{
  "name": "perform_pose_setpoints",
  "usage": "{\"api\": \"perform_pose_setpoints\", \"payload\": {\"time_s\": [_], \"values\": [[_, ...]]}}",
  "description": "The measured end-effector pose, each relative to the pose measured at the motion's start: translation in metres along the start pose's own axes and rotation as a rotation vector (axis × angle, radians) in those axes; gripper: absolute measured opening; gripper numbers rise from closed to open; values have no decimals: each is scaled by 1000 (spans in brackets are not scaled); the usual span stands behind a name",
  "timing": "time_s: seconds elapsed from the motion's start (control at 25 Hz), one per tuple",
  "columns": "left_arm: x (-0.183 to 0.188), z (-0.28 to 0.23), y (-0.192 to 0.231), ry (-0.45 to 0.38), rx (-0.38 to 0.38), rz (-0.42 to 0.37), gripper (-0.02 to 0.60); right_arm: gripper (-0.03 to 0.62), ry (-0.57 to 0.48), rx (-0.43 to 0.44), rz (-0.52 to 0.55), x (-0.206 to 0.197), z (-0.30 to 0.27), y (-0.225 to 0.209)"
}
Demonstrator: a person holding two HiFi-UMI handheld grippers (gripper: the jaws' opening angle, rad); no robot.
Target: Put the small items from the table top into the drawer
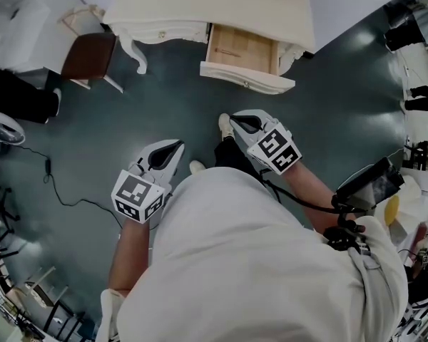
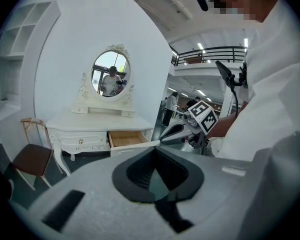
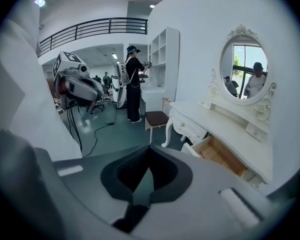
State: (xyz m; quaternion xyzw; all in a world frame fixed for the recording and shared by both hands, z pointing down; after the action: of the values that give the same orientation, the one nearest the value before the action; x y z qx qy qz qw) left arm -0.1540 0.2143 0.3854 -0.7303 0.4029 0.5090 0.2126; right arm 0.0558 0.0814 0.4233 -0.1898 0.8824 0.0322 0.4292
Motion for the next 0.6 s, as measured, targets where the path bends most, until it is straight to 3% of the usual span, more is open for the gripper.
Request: {"api": "perform_pose_setpoints", "payload": {"time_s": [0.6], "values": [[-13,26,-2,2,40,26,3,0,-2,61,66,19,-15,29]]}}
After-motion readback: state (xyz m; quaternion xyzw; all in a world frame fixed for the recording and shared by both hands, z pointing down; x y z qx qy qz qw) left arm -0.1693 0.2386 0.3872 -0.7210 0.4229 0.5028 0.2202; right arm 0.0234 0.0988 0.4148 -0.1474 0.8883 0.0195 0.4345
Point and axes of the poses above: the fingertips, and each gripper's own axes: z backward along the fingers, y to its left, x out of its top, the point moved 9 cm from there along z, backward along the fingers, and after that the axes turned 10 degrees about -z, right-handed, at the moved point
